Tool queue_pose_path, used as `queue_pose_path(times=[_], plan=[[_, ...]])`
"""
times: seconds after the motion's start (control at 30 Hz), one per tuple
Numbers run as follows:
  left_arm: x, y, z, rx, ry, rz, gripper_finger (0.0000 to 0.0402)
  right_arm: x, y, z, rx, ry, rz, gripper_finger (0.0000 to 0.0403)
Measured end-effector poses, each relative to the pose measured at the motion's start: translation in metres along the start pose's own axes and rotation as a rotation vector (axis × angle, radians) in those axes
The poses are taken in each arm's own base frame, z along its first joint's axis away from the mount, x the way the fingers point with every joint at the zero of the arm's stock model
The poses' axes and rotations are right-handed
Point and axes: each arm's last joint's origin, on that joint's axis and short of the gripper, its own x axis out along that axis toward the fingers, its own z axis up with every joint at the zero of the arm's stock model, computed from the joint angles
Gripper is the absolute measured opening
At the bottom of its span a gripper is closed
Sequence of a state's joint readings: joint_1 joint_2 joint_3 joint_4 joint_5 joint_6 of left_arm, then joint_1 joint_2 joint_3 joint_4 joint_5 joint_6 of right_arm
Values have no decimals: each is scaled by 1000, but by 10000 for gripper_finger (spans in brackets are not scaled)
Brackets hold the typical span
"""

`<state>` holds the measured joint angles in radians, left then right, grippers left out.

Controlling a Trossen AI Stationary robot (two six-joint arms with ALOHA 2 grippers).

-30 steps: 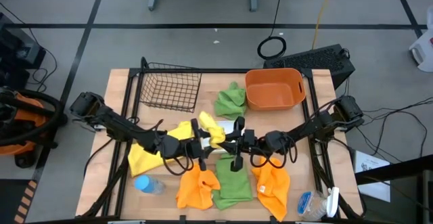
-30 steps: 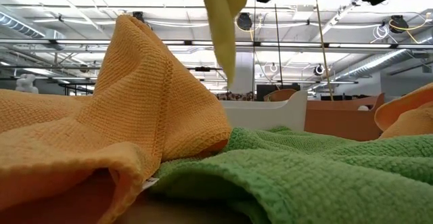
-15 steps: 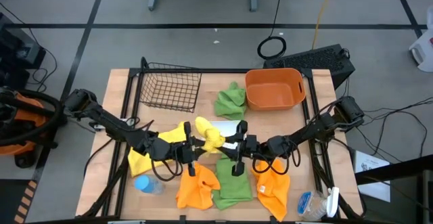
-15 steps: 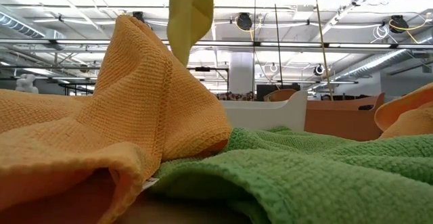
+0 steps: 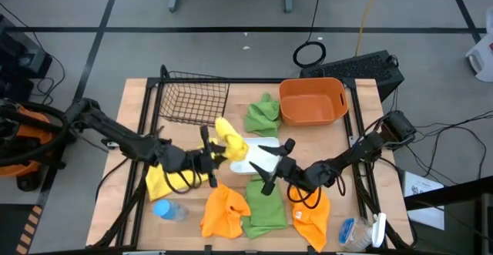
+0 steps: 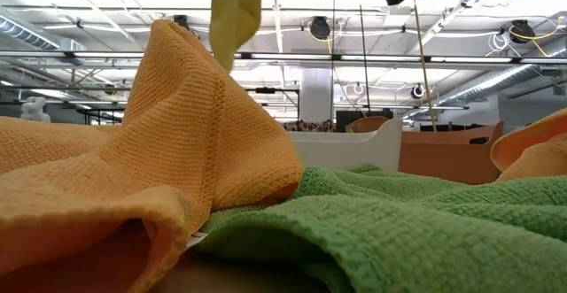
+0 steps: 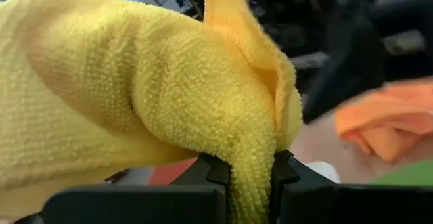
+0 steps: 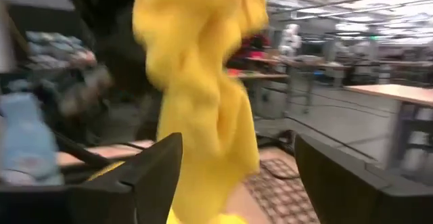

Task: Sort microfiber towel by color & place in baskets
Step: Put the right yellow microfiber cloth into the orange bin

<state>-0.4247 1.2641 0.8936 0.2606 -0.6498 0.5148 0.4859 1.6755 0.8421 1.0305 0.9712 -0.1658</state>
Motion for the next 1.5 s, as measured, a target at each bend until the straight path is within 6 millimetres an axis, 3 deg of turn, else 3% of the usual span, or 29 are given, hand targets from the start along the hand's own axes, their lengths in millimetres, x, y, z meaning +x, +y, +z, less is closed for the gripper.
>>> queue_pose_path(times=[0.27,0.43,0.57,0.73,0.93,1.33,1.5], plan=[[-5,54,-8,-44,-19,21,33,2,-29,23,-196,112,-8,258],[3,75,-18,-86,-37,12,33,3,-60,47,-251,146,35,242],[14,88,-30,-212,-52,-53,33,6,-72,58,-430,114,95,261],[30,94,-46,-341,-11,-112,33,18,-76,62,-603,5,164,324],[46,90,-62,-408,40,-184,34,38,-77,51,-692,-75,157,373],[52,82,-67,-420,60,-256,34,76,-100,28,-619,39,267,374],[52,81,-67,-419,61,-262,34,80,-104,25,-619,54,258,332]])
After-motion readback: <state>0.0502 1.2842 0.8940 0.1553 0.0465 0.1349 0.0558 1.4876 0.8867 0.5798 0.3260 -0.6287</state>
